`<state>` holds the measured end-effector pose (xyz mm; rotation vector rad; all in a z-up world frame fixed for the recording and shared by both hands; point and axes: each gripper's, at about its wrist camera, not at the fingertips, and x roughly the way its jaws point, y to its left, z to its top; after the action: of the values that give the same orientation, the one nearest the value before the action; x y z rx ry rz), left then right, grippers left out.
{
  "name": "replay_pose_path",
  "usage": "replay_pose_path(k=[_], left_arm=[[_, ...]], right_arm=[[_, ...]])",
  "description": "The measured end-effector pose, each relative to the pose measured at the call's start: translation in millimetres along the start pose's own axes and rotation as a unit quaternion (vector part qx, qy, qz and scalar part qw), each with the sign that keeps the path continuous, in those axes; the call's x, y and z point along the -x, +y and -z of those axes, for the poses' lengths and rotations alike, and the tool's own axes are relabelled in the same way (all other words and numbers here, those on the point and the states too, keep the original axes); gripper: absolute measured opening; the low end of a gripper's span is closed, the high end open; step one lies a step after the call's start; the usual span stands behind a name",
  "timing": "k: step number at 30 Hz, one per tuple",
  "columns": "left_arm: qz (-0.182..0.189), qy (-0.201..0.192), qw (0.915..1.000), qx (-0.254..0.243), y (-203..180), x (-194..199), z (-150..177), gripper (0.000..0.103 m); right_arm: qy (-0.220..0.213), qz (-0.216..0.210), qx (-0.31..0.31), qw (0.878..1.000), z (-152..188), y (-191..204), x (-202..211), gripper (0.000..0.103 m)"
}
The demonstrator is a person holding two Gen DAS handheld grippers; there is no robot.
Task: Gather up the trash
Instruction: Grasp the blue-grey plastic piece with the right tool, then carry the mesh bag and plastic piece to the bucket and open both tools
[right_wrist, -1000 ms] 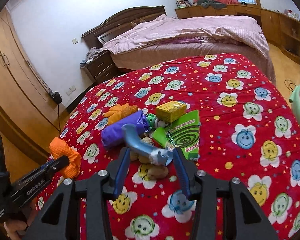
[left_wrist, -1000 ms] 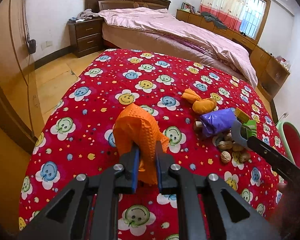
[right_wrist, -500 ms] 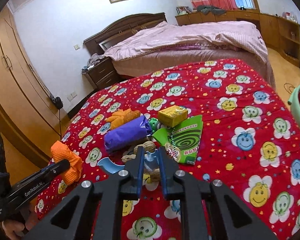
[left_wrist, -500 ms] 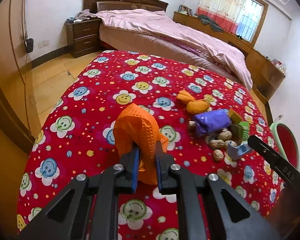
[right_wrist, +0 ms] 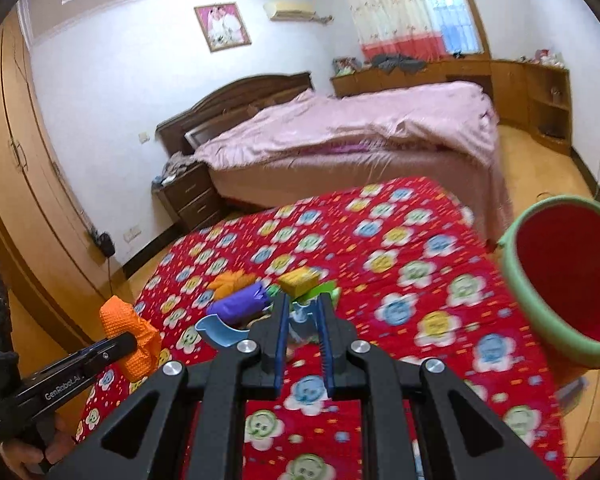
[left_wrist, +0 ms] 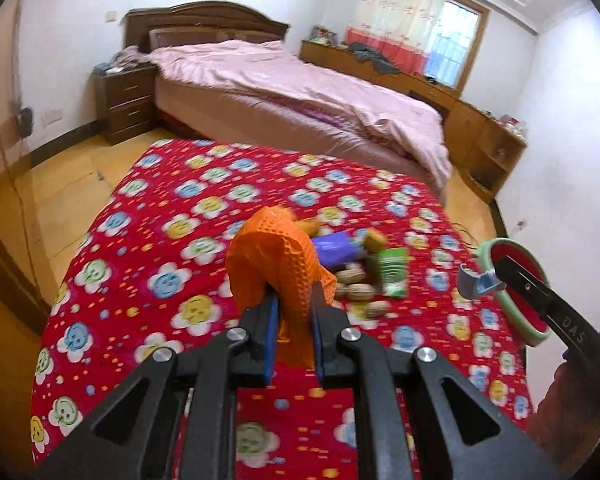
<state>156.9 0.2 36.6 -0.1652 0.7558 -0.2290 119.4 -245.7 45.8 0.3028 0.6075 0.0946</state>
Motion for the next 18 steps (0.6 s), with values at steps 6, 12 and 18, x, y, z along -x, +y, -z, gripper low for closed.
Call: replay_pose_path(k=[6, 12, 18], left_arm=[[0.049, 0.004, 0.9981, -0.038, -48, 7, -10, 0.014], [0.097, 0.012, 0.9913, -0.088, -110, 5, -17, 0.013], [0.134, 0.027, 0.9824, -0.128, -168, -8, -19, 0.013]], right_arm=[[-0.035, 0.038, -0.011, 0.999, -14, -30, 38, 0.016], [-0.065, 0.090, -0.025, 0.994, -29, -72, 74, 0.016], [-0.079, 0.139, -0.032, 0.987, -42, -116, 97, 0.016]])
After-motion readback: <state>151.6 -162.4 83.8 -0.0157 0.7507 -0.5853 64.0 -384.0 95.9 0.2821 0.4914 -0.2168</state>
